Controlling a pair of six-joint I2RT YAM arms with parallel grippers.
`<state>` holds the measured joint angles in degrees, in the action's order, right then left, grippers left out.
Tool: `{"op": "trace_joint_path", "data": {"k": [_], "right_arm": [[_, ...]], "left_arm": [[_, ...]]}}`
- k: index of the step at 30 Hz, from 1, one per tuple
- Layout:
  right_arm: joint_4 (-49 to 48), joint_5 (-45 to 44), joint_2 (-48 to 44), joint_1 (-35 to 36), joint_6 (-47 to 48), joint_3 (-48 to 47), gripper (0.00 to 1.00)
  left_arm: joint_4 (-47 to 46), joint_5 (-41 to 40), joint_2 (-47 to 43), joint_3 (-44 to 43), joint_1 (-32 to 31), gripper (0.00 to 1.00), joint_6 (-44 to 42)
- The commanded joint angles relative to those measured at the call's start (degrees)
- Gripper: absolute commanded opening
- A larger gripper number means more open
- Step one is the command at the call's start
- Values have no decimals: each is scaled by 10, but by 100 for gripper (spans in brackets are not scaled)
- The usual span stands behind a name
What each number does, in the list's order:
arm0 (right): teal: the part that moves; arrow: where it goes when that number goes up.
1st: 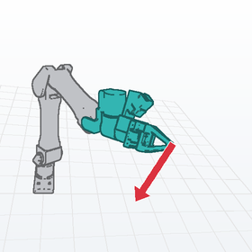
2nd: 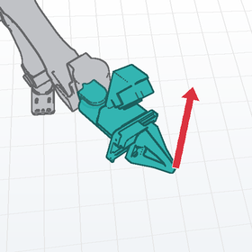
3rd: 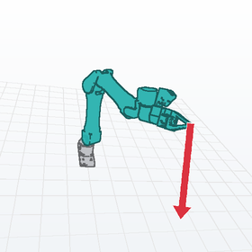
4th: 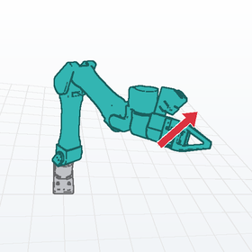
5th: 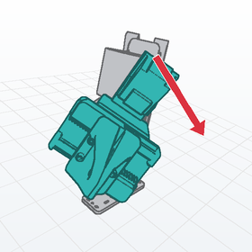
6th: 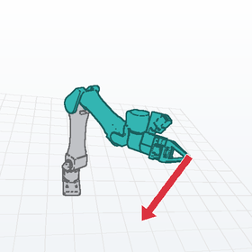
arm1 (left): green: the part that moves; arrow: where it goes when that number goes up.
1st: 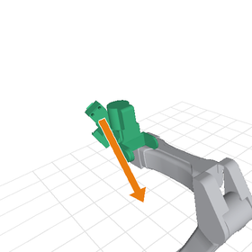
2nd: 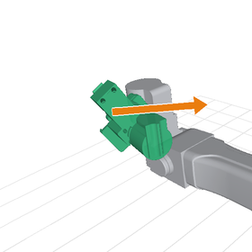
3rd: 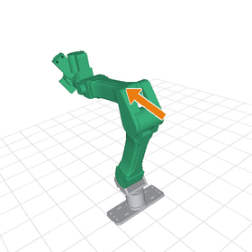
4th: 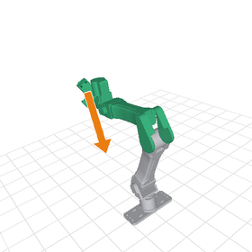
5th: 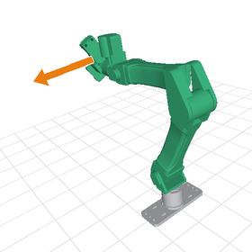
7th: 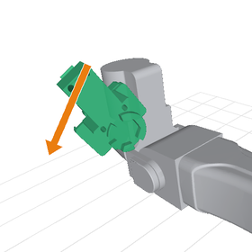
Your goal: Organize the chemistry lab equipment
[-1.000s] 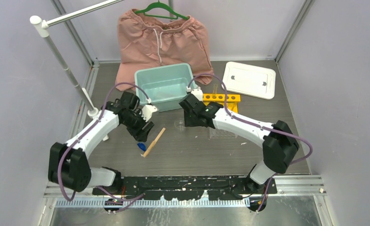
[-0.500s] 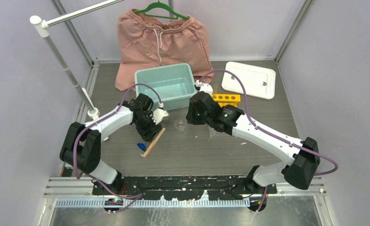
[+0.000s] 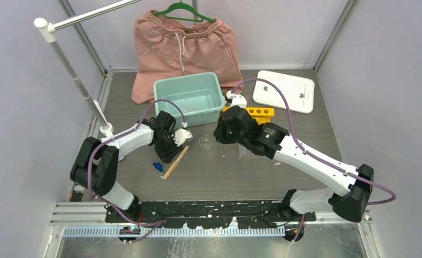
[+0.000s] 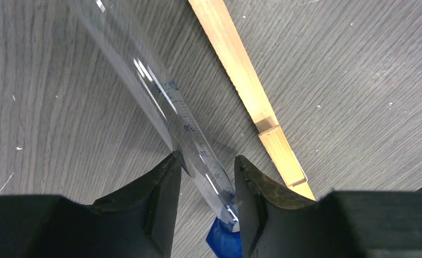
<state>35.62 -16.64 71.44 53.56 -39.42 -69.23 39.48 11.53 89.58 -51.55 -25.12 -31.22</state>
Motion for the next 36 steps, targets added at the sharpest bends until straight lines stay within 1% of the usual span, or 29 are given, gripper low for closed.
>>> {"op": "trace_joint_path", "data": {"k": [1, 5, 9, 13, 18, 21, 25, 27, 30, 36], "right_arm": [[-5, -16, -23, 9, -9, -23, 22], [-3, -21, -32, 11, -9, -22, 21], [3, -30, -42, 12, -6, -18, 21], [8, -43, -53, 12, 0, -19, 22], [17, -60, -64, 12, 11, -25, 21], [31, -78, -72, 12, 18, -31, 21], [43, -99, -87, 11, 22, -32, 22], [51, -106, -92, 11, 19, -34, 21], [56, -109, -95, 11, 15, -36, 21], [64, -107, -86, 11, 8, -42, 22]], "left_arm": [[-21, -14, -9, 11, -3, 39, -18], [-22, -27, -8, 14, -5, 23, -23], [-4, -25, -21, 3, -5, 14, -22], [26, -40, -42, -15, -5, 1, -15], [113, -68, -88, -76, -5, 0, -12], [214, -49, -124, -152, -5, 0, -10], [303, -36, -142, -297, -5, 0, -20], [325, -36, -128, -365, -5, 0, -31], [325, -43, -88, -445, -5, 0, -51], [297, -57, 50, -583, -8, 0, -80]]}}
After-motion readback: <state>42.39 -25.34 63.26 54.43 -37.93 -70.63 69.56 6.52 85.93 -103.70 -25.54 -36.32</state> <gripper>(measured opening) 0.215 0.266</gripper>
